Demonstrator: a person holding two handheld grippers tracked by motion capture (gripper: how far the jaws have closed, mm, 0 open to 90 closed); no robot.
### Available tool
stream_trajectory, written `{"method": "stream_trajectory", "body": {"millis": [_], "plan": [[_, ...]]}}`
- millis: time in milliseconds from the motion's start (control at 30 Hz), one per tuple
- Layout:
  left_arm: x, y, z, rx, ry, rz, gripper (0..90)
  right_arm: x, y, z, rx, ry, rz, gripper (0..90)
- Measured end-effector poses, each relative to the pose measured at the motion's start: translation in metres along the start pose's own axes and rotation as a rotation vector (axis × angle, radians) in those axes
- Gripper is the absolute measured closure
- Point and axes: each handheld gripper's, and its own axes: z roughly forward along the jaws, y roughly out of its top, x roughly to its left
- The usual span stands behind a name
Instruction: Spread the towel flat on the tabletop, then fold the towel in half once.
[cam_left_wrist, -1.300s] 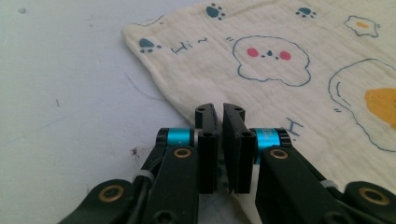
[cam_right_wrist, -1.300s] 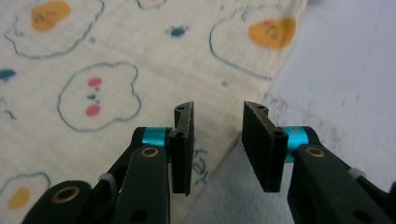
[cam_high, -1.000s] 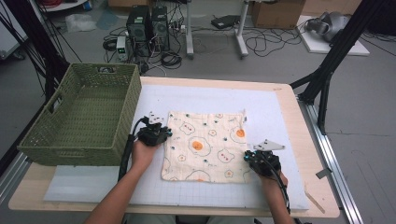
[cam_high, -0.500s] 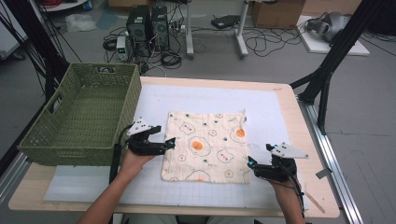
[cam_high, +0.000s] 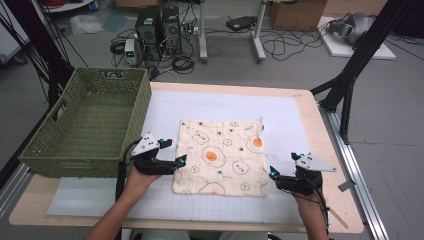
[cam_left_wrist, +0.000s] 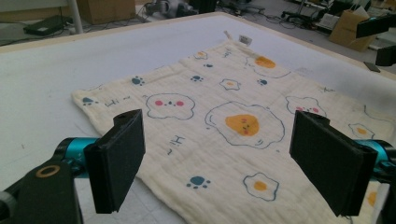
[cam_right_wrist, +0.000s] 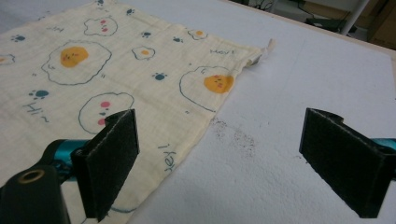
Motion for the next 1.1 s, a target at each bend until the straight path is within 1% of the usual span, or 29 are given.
{"method": "stream_trajectory", "body": {"millis": [133, 233, 267, 300, 367, 400, 467, 600, 700, 767, 833, 967, 1100], "plan": [[-0.001, -0.002, 0.002, 0.016, 0.01, 0.003, 18.7, 0.0, 0.0, 0.0, -0.006, -0.003, -0.002, 11.2], [-0.001, -0.002, 0.002, 0.012, 0.016, -0.001, 18.7, 0.001, 0.0, -0.001, -0.008, -0.003, 0.005, 11.2], [-0.001, -0.002, 0.001, 0.009, 0.02, -0.004, 18.7, 0.001, 0.001, -0.001, -0.008, 0.001, -0.003, 11.2], [0.0, -0.002, 0.001, 0.007, 0.022, -0.012, 18.7, 0.002, 0.001, 0.0, -0.004, 0.003, 0.003, 11.2], [0.002, -0.002, 0.001, 0.002, 0.028, -0.024, 18.8, 0.002, 0.001, 0.001, 0.001, 0.002, -0.004, 11.2], [0.003, -0.001, 0.001, 0.003, 0.021, -0.034, 18.9, 0.002, 0.001, 0.002, 0.004, 0.005, -0.003, 11.2], [0.005, -0.001, 0.001, 0.002, 0.032, -0.039, 18.6, 0.003, 0.001, 0.002, 0.01, 0.015, 0.0, 11.2], [0.011, -0.002, 0.001, 0.012, 0.043, -0.061, 19.0, 0.002, 0.002, 0.003, 0.003, 0.013, 0.013, 11.2], [0.015, 0.0, 0.001, 0.013, 0.051, -0.067, 19.0, 0.001, 0.0, 0.004, 0.011, 0.019, 0.012, 11.2], [0.019, 0.003, 0.003, 0.018, 0.056, -0.083, 19.0, 0.002, 0.0, 0.005, 0.016, 0.024, 0.013, 11.2], [0.022, 0.005, 0.004, 0.006, 0.06, -0.102, 19.1, 0.001, 0.0, 0.005, 0.014, 0.025, 0.007, 11.2], [0.03, 0.015, 0.01, 0.007, 0.074, -0.113, 19.7, -0.002, 0.0, 0.004, 0.012, 0.026, 0.021, 11.2], [0.036, 0.028, 0.02, -0.001, 0.079, -0.128, 22.1, -0.002, 0.0, 0.004, 0.017, 0.035, 0.027, 11.2]]}}
